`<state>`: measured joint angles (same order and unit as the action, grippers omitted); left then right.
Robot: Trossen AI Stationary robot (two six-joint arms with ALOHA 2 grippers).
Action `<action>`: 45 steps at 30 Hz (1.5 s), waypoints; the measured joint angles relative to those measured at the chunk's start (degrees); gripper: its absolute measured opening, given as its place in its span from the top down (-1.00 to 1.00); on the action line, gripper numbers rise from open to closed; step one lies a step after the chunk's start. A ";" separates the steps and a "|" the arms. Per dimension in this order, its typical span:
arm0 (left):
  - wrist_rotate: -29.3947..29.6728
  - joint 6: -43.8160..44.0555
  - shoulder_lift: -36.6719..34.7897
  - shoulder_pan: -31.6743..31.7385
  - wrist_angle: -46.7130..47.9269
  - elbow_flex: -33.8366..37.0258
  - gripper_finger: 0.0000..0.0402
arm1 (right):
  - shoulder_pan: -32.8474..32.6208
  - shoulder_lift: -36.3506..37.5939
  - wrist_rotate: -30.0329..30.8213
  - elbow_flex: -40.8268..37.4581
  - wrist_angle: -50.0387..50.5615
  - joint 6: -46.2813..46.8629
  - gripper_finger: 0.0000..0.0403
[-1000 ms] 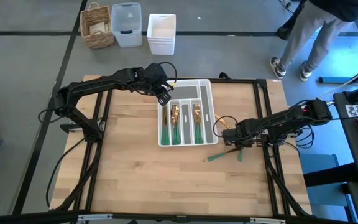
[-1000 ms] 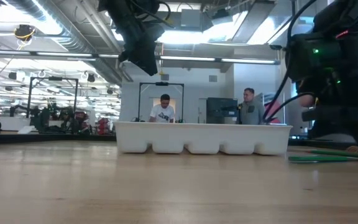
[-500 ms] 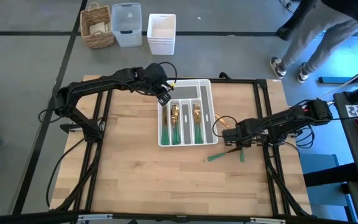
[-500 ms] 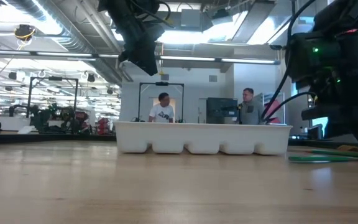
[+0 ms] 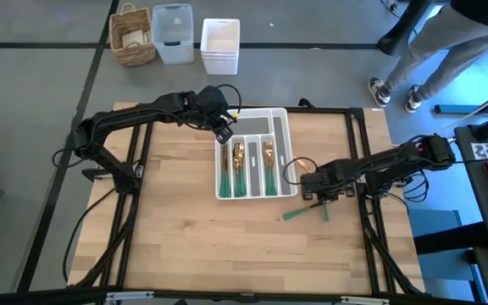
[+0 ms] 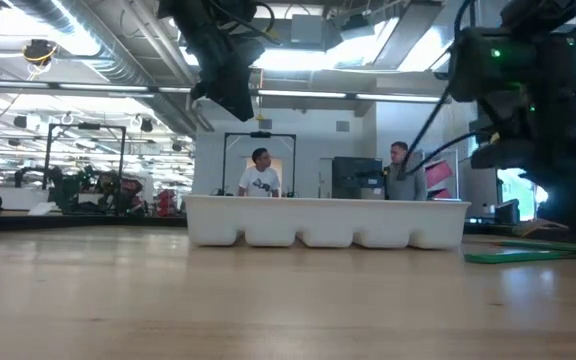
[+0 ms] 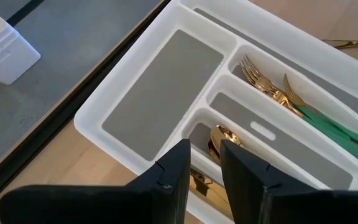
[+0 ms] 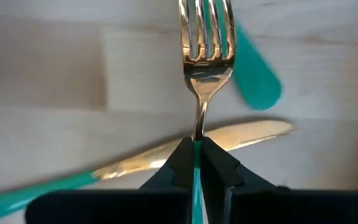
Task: Sort silverware
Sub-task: Put the fork into the silverware organizer
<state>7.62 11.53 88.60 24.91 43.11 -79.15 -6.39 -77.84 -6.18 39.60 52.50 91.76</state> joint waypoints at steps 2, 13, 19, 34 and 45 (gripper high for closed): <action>0.00 0.00 0.00 0.02 0.00 0.00 0.59 | 0.00 0.02 -0.63 1.14 0.17 -1.79 0.93; 0.00 0.00 0.00 0.02 0.04 0.00 0.59 | 0.04 0.09 -0.88 14.78 8.29 -11.07 0.93; -0.24 0.00 0.00 0.23 0.67 0.00 0.59 | 0.04 0.13 7.70 22.69 7.54 -18.71 0.92; -5.13 1.66 -6.42 1.71 5.02 0.07 0.59 | 14.01 -0.50 8.08 9.60 -35.36 -37.76 0.92; -5.11 5.02 -9.59 1.54 5.79 0.02 0.59 | 17.02 -7.94 1.38 -3.82 -63.51 -33.74 0.92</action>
<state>2.50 16.55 79.01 26.45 48.90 -79.13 10.63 -85.79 -4.80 35.78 -11.01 58.01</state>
